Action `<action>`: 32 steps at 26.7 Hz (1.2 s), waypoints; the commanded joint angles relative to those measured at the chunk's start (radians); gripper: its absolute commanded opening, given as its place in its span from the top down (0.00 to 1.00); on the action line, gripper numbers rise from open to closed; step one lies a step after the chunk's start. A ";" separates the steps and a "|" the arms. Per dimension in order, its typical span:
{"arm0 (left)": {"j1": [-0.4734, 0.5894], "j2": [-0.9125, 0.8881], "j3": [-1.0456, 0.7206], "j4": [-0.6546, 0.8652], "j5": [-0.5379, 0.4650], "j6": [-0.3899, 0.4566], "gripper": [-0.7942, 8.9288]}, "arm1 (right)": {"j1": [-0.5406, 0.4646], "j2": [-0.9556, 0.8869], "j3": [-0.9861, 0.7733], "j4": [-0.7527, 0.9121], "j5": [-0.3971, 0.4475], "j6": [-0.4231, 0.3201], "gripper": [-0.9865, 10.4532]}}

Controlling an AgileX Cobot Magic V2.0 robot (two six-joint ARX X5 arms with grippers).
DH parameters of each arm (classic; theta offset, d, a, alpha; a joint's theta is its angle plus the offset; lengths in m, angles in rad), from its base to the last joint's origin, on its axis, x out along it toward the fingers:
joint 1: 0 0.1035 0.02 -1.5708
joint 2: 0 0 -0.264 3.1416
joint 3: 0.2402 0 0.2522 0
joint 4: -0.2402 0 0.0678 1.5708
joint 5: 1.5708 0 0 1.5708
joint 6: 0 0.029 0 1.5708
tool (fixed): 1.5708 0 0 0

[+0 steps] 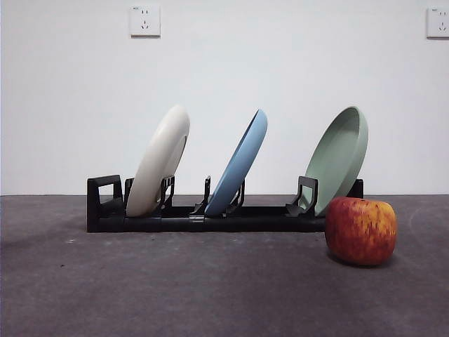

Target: Take the yellow plate from the plate rack,put the plate on the table,take the apple from the table,put the apple in the plate

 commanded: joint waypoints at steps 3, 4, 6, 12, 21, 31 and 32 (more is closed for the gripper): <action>0.002 0.173 0.109 -0.006 0.119 0.008 0.93 | 0.001 0.145 0.119 -0.080 -0.120 -0.066 0.93; 0.002 0.222 0.142 -0.018 0.151 0.007 0.93 | 0.001 0.177 0.148 -0.106 -0.160 -0.083 0.93; 0.001 0.309 0.206 -0.060 0.200 0.007 0.93 | 0.001 0.236 0.196 -0.147 -0.234 -0.115 0.93; -0.036 0.547 0.396 -0.181 0.288 0.009 0.89 | 0.001 0.356 0.286 -0.183 -0.346 -0.135 0.81; -0.246 0.902 0.731 -0.250 0.174 0.009 0.66 | 0.001 0.396 0.307 -0.191 -0.347 -0.134 0.58; -0.381 1.199 0.890 -0.301 -0.013 0.039 0.66 | 0.001 0.396 0.307 -0.192 -0.347 -0.127 0.58; -0.383 1.208 0.890 -0.300 -0.013 0.040 0.66 | 0.001 0.396 0.307 -0.193 -0.347 -0.128 0.58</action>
